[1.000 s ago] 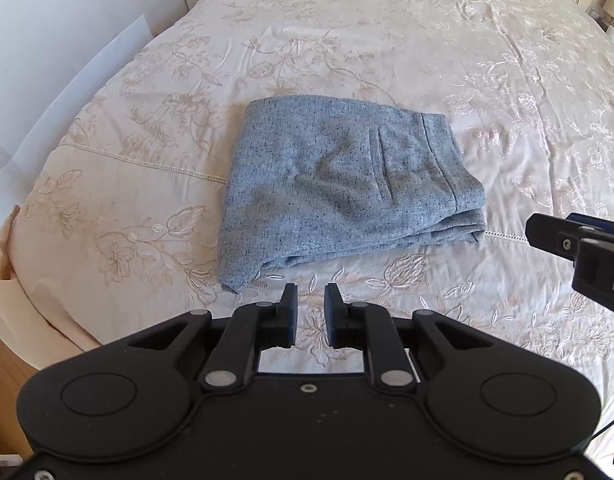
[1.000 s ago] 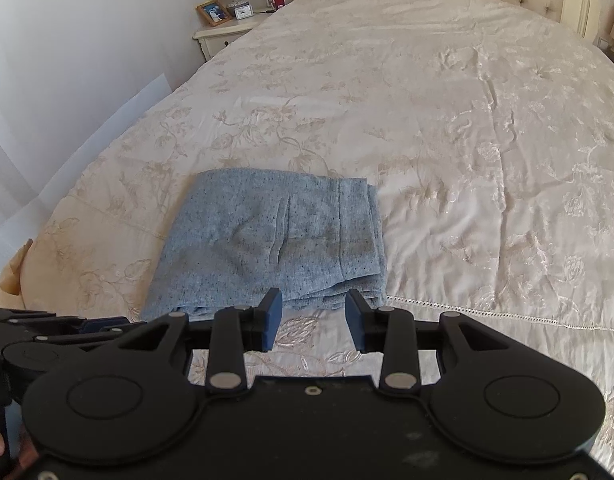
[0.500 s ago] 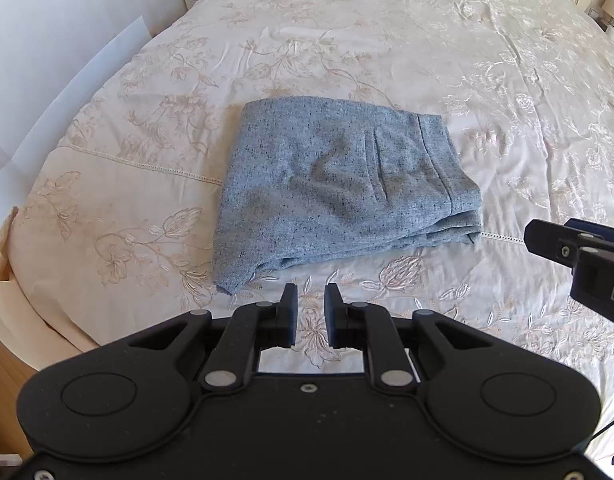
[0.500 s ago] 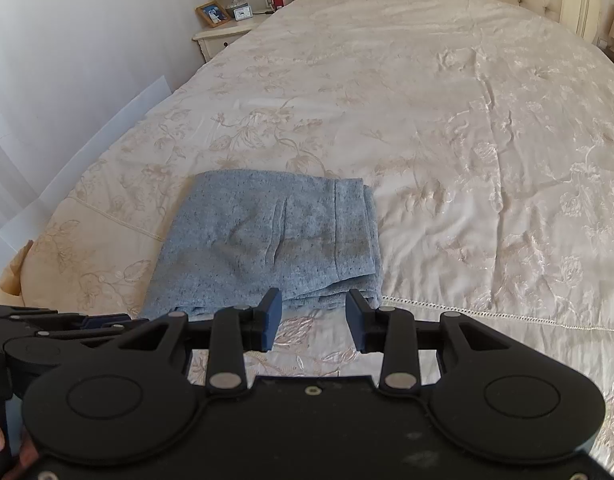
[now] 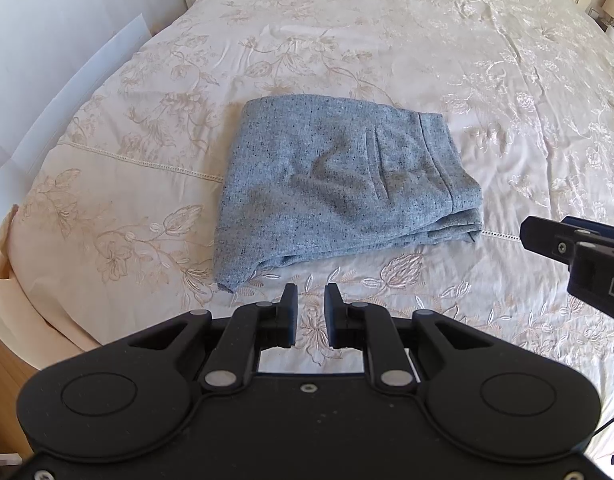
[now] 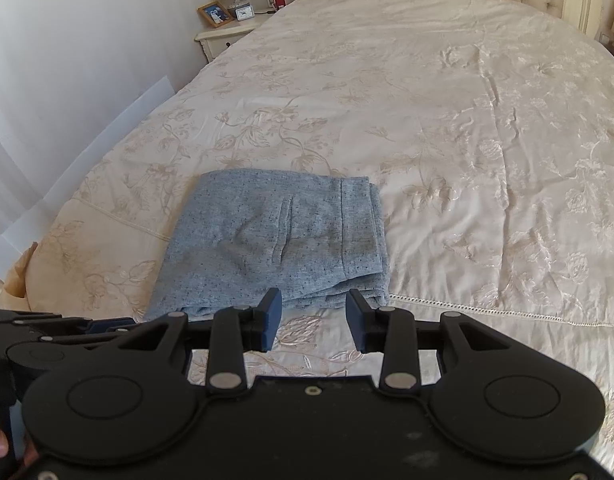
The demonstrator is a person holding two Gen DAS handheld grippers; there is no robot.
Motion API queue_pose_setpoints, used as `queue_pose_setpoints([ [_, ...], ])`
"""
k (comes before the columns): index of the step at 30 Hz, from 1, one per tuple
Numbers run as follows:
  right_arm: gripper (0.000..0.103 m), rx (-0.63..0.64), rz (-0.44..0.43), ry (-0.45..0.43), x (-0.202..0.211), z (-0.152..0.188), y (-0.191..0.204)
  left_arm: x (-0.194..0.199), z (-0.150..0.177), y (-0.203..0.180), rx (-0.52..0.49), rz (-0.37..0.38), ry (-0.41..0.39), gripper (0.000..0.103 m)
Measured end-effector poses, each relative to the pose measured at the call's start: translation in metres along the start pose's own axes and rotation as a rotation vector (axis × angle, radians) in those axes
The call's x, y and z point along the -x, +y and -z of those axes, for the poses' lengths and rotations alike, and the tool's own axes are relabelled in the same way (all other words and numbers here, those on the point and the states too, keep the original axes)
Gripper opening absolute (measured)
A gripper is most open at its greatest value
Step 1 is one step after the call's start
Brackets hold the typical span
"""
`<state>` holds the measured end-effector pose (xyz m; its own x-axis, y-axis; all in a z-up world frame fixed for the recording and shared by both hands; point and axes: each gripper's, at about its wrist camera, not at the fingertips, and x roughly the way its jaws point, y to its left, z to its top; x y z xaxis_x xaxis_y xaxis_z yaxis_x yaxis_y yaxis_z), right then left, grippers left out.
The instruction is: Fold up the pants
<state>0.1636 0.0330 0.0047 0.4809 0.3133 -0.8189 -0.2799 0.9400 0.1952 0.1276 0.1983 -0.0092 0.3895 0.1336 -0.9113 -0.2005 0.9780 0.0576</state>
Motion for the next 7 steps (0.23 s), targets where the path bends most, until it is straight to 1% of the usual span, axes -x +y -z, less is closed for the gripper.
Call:
queue_pose_setpoints([
  [7,0.038,-0.001,0.000,0.000,-0.0011,-0.0012,0.0010,0.0004,-0.0014,-0.0008,-0.006,-0.001,-0.010,0.023],
])
